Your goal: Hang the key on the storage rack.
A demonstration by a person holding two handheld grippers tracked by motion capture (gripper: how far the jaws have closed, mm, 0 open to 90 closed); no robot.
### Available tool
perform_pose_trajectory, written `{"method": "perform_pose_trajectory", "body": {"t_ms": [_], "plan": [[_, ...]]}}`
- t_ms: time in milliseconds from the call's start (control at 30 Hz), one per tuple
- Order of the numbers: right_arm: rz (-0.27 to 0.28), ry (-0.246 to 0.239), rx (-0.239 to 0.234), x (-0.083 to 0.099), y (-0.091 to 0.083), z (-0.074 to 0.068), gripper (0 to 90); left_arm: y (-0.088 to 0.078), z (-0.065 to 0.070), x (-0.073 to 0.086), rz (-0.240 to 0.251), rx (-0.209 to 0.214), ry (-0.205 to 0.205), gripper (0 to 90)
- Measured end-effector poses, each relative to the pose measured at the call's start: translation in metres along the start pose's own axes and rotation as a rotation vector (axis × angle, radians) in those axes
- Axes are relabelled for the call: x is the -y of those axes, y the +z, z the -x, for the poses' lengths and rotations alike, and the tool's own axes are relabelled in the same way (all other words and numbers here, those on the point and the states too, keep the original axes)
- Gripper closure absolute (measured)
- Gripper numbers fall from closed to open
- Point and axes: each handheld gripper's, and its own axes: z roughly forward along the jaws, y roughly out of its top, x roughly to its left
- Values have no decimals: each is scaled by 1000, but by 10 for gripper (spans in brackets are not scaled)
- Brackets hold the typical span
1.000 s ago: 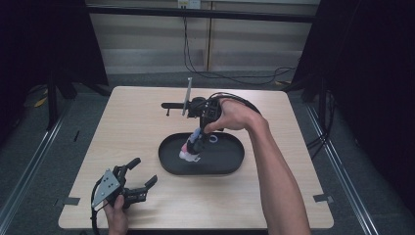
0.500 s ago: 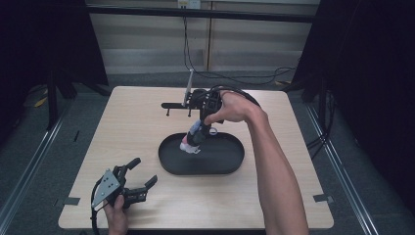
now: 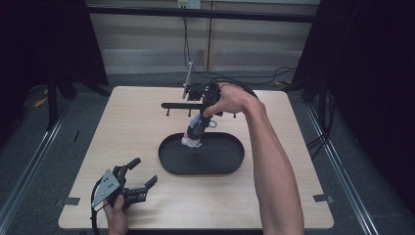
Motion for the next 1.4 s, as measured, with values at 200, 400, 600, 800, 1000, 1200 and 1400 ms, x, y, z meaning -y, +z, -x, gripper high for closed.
{"method": "perform_pose_trajectory", "body": {"t_ms": [200,400,600,800,1000,1200,1400], "plan": [[13,-1,-2,0,-3,6,876,0,0,0,2,2,2,154],[10,-8,-6,-6,-5,9,875,0,0,0,0,1,2,154],[-6,-7,19,-6,-2,15,874,0,0,0,0,3,3,154],[23,-5,16,-6,-2,18,873,0,0,0,0,3,3,154],[8,-5,43,-7,2,19,868,0,0,0,-1,-1,6,154],[4,6,51,-3,2,21,873,0,0,0,1,1,2,153],[13,11,47,-3,2,22,877,0,0,0,0,2,3,154]]}}
